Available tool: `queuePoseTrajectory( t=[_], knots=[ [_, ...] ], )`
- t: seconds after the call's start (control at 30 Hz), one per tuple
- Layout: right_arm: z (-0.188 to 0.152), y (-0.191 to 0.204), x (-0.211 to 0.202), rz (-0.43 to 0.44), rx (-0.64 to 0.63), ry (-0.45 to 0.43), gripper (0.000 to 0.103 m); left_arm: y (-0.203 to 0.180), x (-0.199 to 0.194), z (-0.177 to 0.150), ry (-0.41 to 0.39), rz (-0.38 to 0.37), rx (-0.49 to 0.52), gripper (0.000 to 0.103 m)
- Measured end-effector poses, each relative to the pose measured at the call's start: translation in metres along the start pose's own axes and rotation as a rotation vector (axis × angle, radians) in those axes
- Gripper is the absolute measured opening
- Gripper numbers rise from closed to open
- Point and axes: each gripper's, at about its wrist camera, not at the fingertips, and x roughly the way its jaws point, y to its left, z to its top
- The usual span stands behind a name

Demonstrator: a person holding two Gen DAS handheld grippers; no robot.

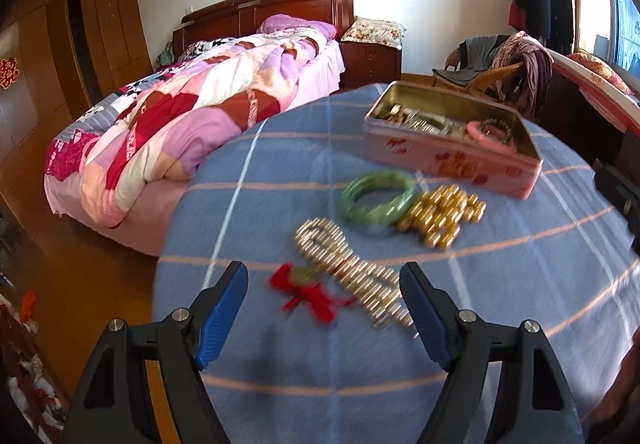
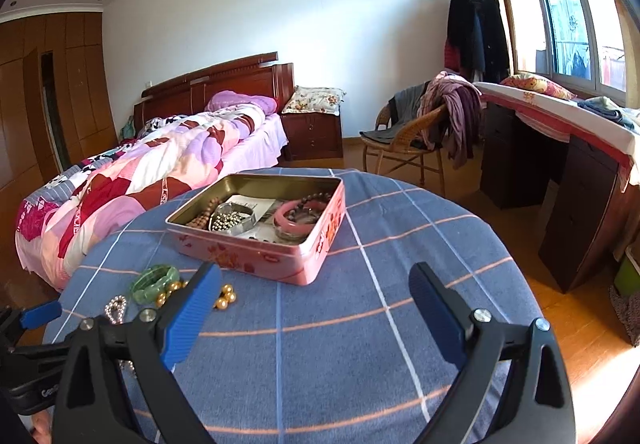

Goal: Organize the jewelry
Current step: 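Lower the left tool onto the red ribbon bow and close it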

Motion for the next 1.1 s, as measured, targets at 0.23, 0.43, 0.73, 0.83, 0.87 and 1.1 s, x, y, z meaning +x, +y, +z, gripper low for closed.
queuePoseTrajectory(
  t=[0.23,0.43,0.73,0.83,0.87,1.1],
  knots=[
    [-0.005,0.01,-0.002,0.042,-0.009,0.027,0.097,0.034,0.005,-0.021,0.051,0.001,-0.056,0.078],
    [-0.009,0.018,0.0,0.067,-0.027,0.054,0.097,0.03,0.012,-0.006,0.046,-0.087,-0.1,0.078],
    [-0.009,0.011,0.005,0.084,0.018,0.092,0.097,0.026,0.028,-0.007,0.074,-0.035,-0.076,0.05],
    [-0.01,0.008,0.008,0.091,0.031,0.107,0.097,0.028,0.034,-0.002,0.1,-0.099,-0.108,0.05],
    [-0.01,0.007,0.008,0.092,0.035,0.11,0.097,0.028,0.037,0.0,0.11,-0.105,-0.12,0.05],
    [-0.01,0.003,0.008,0.095,0.062,0.116,0.097,0.02,0.043,0.003,0.116,-0.082,-0.043,0.009]
  ],
)
